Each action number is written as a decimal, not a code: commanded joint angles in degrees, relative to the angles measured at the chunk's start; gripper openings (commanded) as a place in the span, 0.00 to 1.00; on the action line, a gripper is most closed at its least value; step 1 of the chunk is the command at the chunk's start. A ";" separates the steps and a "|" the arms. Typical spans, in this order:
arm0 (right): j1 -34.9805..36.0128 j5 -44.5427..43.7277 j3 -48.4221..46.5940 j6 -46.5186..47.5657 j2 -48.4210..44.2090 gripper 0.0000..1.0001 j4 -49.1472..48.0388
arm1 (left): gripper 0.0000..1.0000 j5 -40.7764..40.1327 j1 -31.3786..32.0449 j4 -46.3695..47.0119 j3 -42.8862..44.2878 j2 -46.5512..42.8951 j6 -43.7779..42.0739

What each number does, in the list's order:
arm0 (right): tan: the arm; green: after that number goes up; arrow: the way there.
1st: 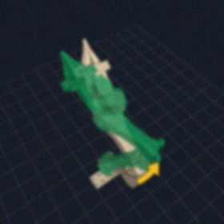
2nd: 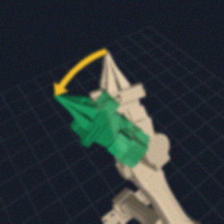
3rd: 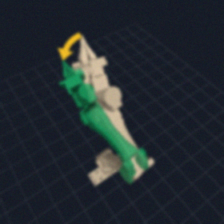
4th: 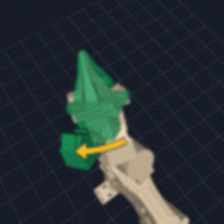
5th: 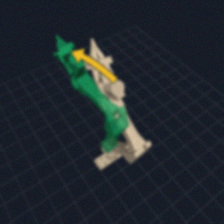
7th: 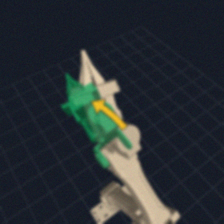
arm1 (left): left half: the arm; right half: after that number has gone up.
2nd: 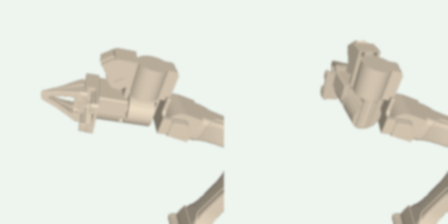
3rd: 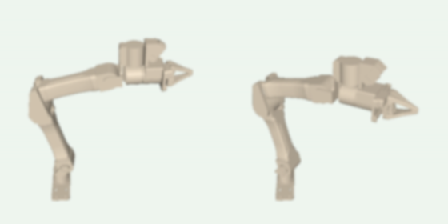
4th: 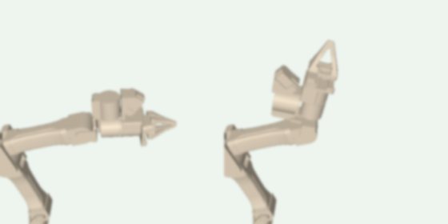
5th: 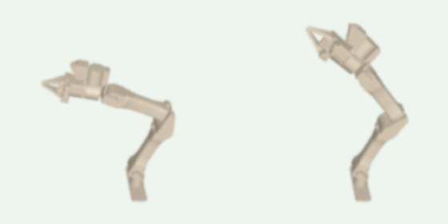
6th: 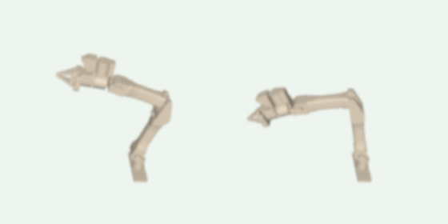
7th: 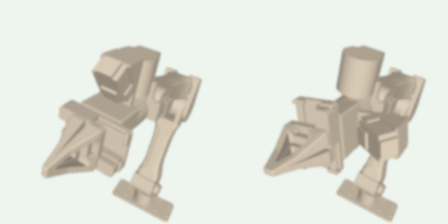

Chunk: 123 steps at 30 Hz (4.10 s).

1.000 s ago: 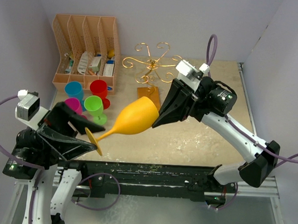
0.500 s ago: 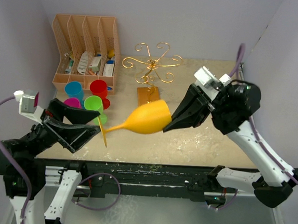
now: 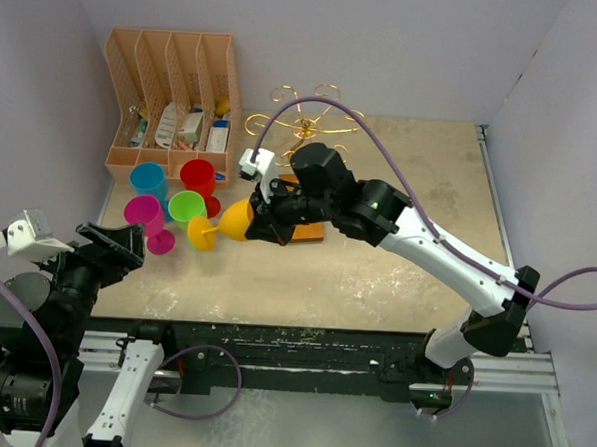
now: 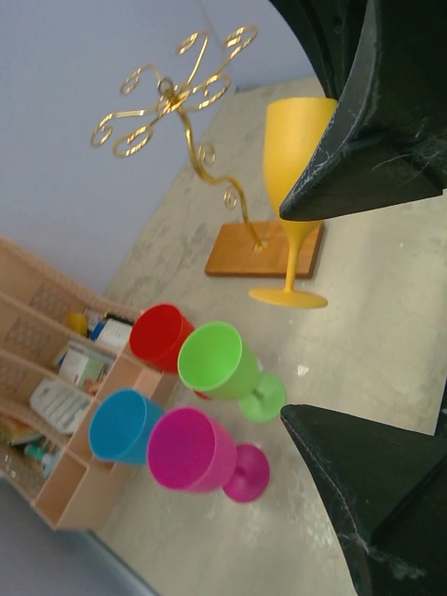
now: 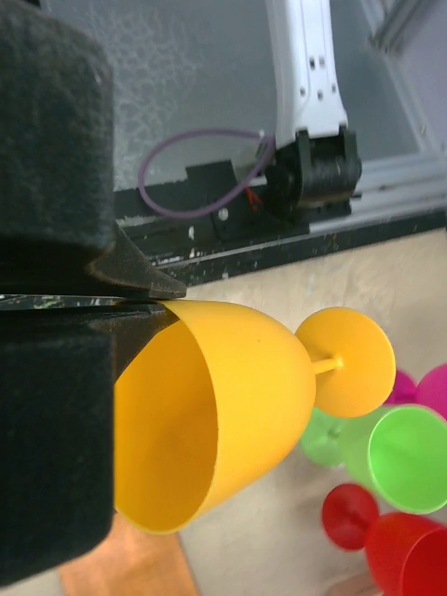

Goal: Take the wine glass off the wine glass rack

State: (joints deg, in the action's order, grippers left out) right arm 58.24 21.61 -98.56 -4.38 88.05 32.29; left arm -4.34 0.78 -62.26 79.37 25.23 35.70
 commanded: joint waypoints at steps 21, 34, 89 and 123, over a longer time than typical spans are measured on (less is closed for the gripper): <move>10.82 -37.25 -37.38 1.32 22.61 0.00 19.64 | 0.78 -12.18 -0.16 -7.68 -1.87 0.43 -6.18; 10.76 -33.96 -42.12 0.84 25.71 0.00 28.00 | 0.77 -10.27 -0.16 -7.13 -2.99 0.69 -5.16; 3.61 -20.86 -49.69 5.93 47.96 0.01 26.27 | 0.76 -7.79 -0.16 -6.29 -7.78 0.52 -5.40; 3.52 -22.76 -50.14 4.79 42.87 0.36 21.90 | 0.76 -7.44 -0.16 -6.14 -8.18 0.26 -4.88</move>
State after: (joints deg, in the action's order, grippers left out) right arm 61.76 -0.51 -147.22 0.75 137.05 56.75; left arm -12.19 0.78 -70.85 71.35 25.21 30.83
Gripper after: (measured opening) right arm 0.343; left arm 0.765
